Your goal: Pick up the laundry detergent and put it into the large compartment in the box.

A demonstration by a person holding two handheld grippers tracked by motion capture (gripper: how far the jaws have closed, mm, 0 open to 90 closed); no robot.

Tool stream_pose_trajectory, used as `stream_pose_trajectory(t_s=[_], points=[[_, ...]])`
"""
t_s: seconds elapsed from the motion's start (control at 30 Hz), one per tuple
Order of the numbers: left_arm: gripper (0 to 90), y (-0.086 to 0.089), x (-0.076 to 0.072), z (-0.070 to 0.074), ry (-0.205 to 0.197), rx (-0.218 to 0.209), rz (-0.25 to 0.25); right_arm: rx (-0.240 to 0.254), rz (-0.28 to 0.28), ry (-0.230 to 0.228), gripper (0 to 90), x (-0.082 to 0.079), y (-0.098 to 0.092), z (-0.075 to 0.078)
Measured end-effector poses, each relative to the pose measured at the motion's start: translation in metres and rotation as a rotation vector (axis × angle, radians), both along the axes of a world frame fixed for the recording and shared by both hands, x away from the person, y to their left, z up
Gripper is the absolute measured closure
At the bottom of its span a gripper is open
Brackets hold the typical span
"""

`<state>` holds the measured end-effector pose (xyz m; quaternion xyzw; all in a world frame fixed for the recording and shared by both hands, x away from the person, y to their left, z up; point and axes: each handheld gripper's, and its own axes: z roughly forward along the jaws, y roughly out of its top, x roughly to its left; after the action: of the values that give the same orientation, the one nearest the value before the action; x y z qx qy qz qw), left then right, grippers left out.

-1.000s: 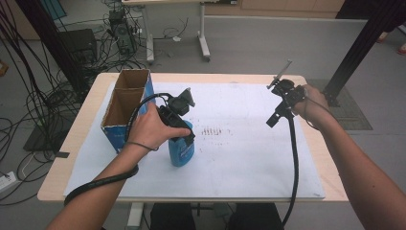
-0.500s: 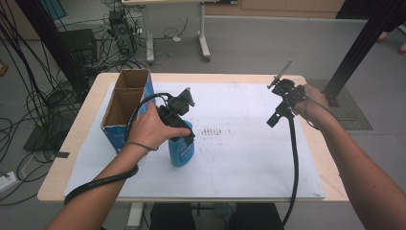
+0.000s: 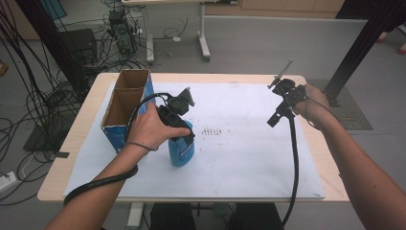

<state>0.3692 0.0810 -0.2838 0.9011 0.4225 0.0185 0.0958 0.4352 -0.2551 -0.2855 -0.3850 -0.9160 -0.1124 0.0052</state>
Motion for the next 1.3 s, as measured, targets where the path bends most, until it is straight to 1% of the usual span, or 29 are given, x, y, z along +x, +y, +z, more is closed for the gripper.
stream_pose_trajectory(t_s=[0.2, 0.33, 0.5, 0.93, 0.97, 1.3], points=[[9.5, 0.0007, -0.0003, 0.0005, 0.001, 0.004, -0.001, -0.001, 0.001, -0.001, 6.6, -0.0004, 0.0003, 0.0003], [9.5, 0.0018, -0.0007, -0.0001, 0.000, -0.003, 0.006, 0.000, 0.000, 0.000, 6.6, -0.0005, 0.0002, 0.0004], [9.4, 0.0021, -0.0010, -0.0008, 0.002, 0.003, 0.004, 0.000, 0.000, 0.001, 6.6, -0.0002, 0.0004, 0.0002], [9.3, 0.0017, -0.0009, 0.0011, -0.002, -0.002, 0.004, 0.000, 0.004, 0.001, 6.6, -0.0004, 0.0006, 0.0004], [9.4, 0.0014, -0.0008, 0.0013, -0.002, -0.007, 0.007, 0.001, 0.003, 0.002, 6.6, -0.0005, 0.0004, 0.0003], [9.4, 0.0023, -0.0008, 0.0007, -0.001, -0.005, 0.004, 0.003, 0.002, 0.002, 6.6, -0.0007, 0.0000, 0.0000]])
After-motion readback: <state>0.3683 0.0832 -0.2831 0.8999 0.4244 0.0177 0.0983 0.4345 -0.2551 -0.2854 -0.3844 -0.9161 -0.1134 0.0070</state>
